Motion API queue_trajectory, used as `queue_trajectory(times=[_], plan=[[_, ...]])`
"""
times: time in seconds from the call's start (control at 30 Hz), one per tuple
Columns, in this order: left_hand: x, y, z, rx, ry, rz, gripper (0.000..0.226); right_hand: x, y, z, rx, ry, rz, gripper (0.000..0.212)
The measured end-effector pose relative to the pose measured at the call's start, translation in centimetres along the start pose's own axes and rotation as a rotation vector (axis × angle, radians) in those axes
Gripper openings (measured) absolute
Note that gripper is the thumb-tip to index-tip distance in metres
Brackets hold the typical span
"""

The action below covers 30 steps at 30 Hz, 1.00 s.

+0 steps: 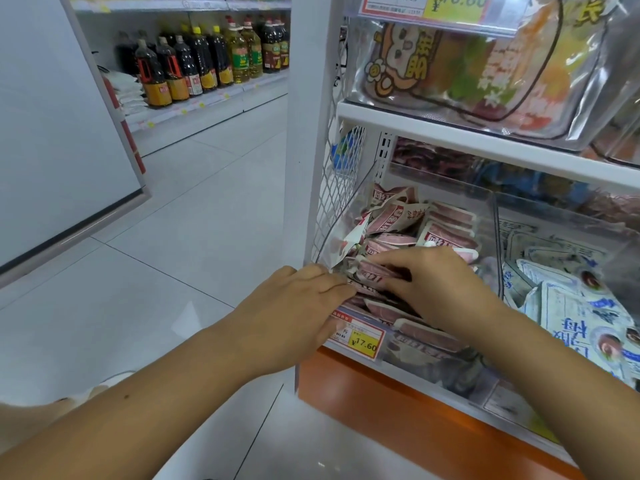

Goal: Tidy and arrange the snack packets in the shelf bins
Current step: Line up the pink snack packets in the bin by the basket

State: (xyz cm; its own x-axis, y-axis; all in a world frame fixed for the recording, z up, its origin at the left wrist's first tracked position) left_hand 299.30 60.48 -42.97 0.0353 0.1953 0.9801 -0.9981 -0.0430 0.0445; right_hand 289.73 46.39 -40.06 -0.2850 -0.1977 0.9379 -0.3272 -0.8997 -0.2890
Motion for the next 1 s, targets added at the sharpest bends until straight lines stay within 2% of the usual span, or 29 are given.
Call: queue_trajectory(times=[0.1, 0.2, 0.33, 0.4, 0.47, 0.5, 0.53, 0.67, 0.83, 0.93, 1.0], plan=[[0.2, 0.1, 0.3, 0.004, 0.007, -0.015, 0.053, -0.7, -0.2, 1.2, 0.014, -0.080, -0.058, 0.034], [0.4, 0.2, 0.6, 0.023, 0.014, -0.025, 0.053, -2.9, -0.4, 2.5, 0.066, -0.259, -0.169, 0.034], [1.1, 0.6, 0.6, 0.046, 0.031, -0.024, 0.056, -1.8, -0.7, 2.3, 0.046, -0.542, -0.065, 0.029], [1.3, 0.5, 0.6, 0.067, 0.056, -0.038, 0.056, 1.3, -0.4, 2.7, -0.012, -0.451, 0.010, 0.024], [1.5, 0.5, 0.7, 0.076, 0.059, -0.030, 0.053, 4.2, 1.0, 4.1, -0.096, -0.227, 0.039, 0.018], [1.5, 0.6, 0.8, 0.073, 0.063, -0.004, 0.051, 4.8, 1.8, 4.8, -0.121, -0.167, 0.000, 0.017], [1.5, 0.7, 0.9, 0.072, 0.085, 0.021, 0.049, 4.6, 2.3, 5.3, -0.135, -0.172, -0.049, 0.019], [1.5, 1.0, 1.1, 0.065, 0.159, 0.046, 0.049, 1.0, 2.8, 6.1, -0.125, -0.404, -0.041, 0.018], [1.0, 0.1, 0.9, 0.061, 0.107, -0.021, 0.055, 0.2, 1.0, 8.3, -0.017, -0.233, -0.014, 0.027], [0.9, -0.1, 0.9, 0.051, 0.072, -0.055, 0.057, -2.3, 1.4, 9.2, -0.011, -0.309, -0.131, 0.037], [0.8, -0.2, 0.9, 0.042, 0.054, -0.081, 0.058, -3.1, 1.7, 9.4, -0.033, -0.288, -0.176, 0.035]])
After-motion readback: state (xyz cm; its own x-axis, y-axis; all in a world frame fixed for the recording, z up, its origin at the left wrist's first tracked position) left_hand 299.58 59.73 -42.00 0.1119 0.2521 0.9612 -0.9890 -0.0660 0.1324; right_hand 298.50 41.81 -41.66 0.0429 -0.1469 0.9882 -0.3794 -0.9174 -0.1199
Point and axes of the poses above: each hand's wrist, its own z-axis towards the middle knuckle, its own x-axis out of the back of the hand, y = z × x, the point moved 5 cm from there along z, towards the middle knuckle, and after that the axes turned 1 degree about -x, right-handed, at the moved point
